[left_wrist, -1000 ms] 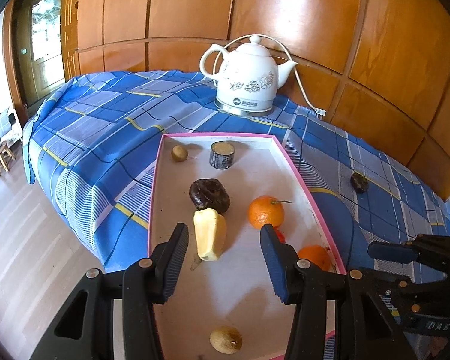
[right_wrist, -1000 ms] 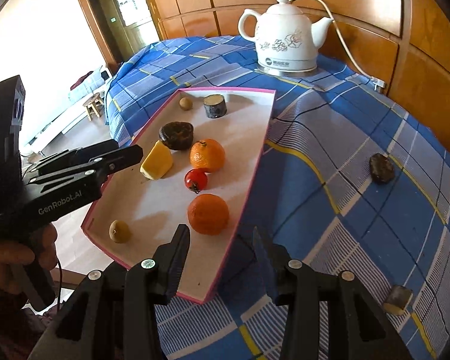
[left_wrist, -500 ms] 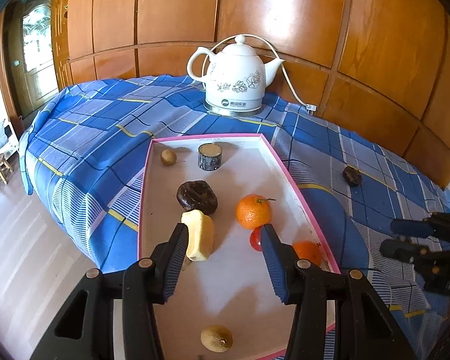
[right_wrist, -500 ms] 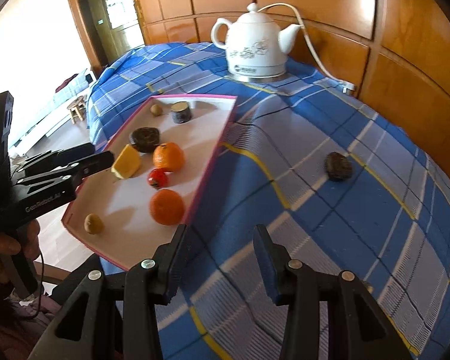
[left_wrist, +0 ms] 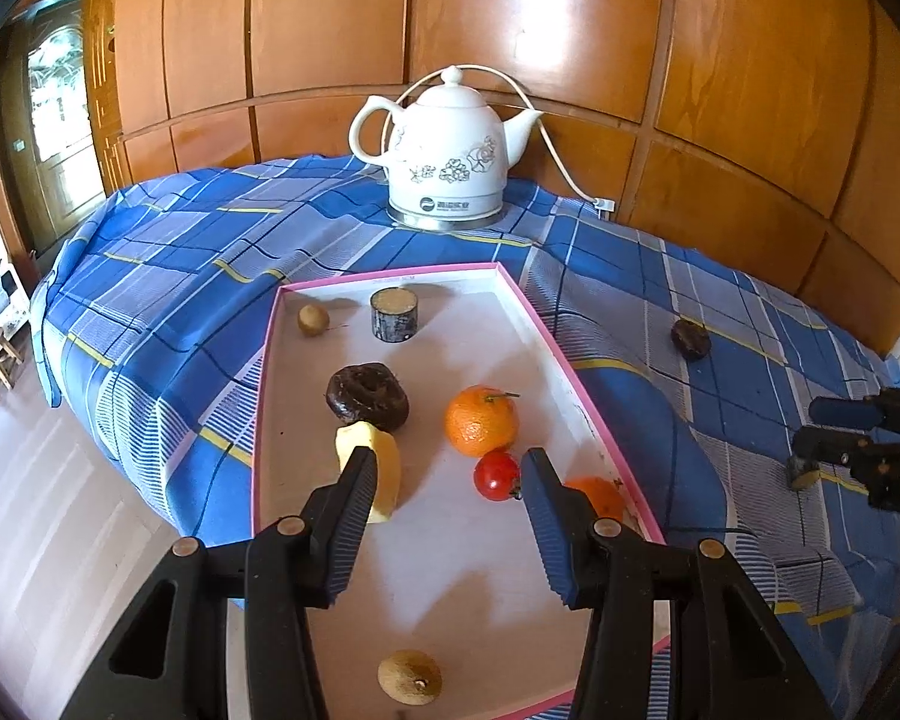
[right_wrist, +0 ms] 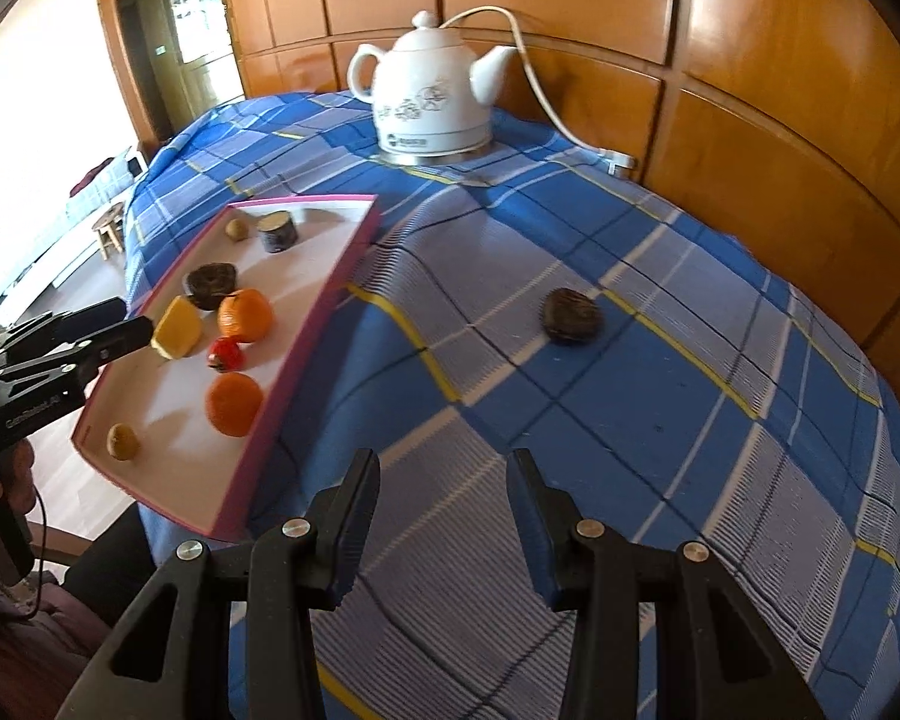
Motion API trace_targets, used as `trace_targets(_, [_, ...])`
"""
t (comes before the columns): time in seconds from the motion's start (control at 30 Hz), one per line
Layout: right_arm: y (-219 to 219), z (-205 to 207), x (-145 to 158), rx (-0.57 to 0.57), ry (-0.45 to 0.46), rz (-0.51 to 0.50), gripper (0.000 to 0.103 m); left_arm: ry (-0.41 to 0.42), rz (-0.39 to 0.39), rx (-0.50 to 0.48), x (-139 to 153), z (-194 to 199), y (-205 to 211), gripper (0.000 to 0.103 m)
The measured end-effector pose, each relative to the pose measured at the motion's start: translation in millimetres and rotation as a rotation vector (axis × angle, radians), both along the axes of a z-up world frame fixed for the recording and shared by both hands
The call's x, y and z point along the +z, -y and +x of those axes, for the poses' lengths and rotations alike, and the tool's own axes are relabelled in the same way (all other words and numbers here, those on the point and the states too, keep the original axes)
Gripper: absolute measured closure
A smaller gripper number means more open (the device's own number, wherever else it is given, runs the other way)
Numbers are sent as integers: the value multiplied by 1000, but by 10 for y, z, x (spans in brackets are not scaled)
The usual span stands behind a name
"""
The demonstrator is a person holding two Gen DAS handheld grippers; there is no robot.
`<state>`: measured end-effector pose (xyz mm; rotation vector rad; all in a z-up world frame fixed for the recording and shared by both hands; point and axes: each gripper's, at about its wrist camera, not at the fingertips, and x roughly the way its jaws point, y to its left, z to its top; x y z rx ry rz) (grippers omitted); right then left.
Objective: Organize fruits
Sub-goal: 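Reach the left gripper to the dark brown round piece and grasp it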
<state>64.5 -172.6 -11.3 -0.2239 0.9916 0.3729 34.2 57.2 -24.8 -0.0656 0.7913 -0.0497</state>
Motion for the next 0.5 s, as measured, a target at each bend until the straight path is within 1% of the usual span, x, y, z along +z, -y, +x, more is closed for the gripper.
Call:
trace_targets(0.23, [273,55,25,-50,12,-35,58,1,12,-41,20,8,127,52])
trace_targets(0.5, [864,219,-9,-187,15,-75,58,-5,28,-85,36,42,274,52])
